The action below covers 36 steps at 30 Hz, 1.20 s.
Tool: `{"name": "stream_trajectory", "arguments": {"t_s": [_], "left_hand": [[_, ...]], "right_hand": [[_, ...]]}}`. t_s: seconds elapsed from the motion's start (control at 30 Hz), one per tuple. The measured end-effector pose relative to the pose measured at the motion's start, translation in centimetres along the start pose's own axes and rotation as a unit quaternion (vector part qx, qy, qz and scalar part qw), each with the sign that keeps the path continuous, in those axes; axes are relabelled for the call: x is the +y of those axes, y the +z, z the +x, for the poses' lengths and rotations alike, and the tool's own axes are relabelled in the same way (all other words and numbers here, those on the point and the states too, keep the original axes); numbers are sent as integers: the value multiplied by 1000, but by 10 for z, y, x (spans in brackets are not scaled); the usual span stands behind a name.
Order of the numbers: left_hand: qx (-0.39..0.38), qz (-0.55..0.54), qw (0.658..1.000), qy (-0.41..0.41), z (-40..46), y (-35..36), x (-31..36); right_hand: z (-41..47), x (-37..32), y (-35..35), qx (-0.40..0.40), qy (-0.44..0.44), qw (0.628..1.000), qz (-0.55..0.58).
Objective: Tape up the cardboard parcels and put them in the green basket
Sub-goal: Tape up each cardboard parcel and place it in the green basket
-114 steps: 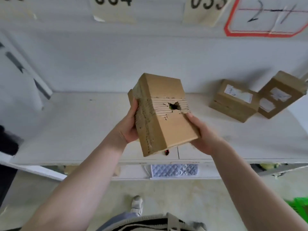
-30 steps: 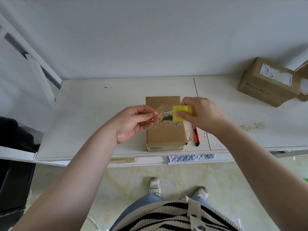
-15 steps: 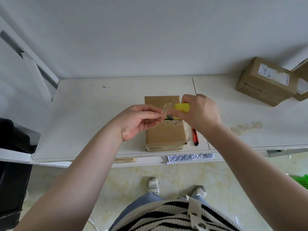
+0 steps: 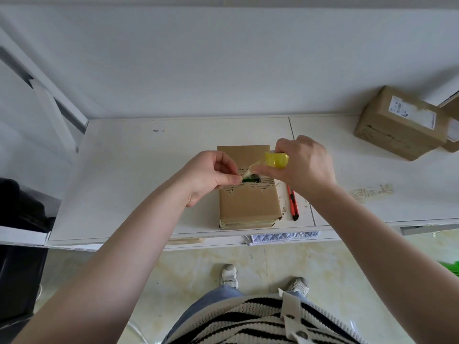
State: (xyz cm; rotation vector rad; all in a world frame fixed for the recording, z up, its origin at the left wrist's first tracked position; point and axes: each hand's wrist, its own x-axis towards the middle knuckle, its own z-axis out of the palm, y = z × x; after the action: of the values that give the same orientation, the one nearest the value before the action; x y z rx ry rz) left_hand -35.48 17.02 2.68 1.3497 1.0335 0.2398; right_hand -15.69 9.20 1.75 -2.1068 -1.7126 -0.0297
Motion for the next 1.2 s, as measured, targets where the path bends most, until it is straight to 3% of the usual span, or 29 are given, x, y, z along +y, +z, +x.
{"name": "stream_trajectory", "arguments": {"t_s": [0.13,0.33,0.6,0.73,1.2], "left_hand": [[18,122,991,45,1,-4,3],[28,179,981,73,4,-8,3],[-23,59,996,61,3,4,3],[-34,51,994,89,2,11,4],[122,90,970,188,11,26,-7]], "right_hand": [[0,0,2,9,-23,1000,8],[1,2,2,16,-15,999,37],[4,8,1,34,-16,999,-6],[3,7,2,28,-6,1000,-8],[3,5,12,-61,92,994,-5]]}}
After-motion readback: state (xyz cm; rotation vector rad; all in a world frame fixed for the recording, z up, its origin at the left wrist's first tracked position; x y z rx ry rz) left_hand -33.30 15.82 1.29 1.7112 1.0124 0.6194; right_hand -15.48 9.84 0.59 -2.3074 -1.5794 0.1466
